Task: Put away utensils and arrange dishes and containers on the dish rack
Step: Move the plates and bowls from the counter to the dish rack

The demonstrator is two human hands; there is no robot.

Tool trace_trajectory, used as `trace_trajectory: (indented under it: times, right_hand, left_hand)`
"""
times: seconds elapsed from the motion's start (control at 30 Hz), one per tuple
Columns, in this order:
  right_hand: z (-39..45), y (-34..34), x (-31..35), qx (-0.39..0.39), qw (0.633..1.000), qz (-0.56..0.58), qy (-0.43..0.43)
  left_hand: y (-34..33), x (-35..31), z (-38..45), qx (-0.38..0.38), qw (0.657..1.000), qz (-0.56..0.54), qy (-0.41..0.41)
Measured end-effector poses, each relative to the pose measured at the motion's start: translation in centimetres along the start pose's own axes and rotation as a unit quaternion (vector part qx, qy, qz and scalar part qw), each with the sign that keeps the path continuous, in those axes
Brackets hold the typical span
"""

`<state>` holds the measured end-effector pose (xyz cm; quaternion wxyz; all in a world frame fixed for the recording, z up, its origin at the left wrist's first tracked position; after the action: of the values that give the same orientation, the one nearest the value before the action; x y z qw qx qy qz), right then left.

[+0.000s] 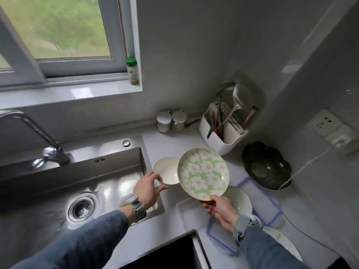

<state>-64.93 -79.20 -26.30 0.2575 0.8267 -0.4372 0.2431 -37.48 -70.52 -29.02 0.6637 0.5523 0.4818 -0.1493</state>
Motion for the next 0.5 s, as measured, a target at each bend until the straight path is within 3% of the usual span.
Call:
trace_trajectory:
  times: [0.2,0.3,0.5]
  right_hand:
    - [-0.1,-10.7,4.7,0.088,0.991,-0.100,0.030]
    - [-1.1,-19.0,5.8,0.139,0.974,-0.175,0.025]
    - [-3.5,-29.9,6.1,0.194,0.953,-0.229,0.029]
  left_hand:
    - [11.5,8.0,-9.8,-0.138,0.986,-0.018,0.092]
    - [18.1,11.6,-17.4,-0.233,0.957,-0.041,0.166]
    - [24.0,14.5,-27.4,-0.301,0.928,-0.015,0.221]
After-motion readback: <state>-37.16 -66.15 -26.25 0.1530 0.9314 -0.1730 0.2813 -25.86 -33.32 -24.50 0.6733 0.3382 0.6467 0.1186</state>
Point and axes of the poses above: each hand's wrist, its own z-axis towards the middle knuckle, its own y-axis out of the back of the hand, x = y × z, the point moved 6 cm from there along z, towards the middle knuckle, and after that the axes turned 13 degrees about -z, right-handed, at the moved point
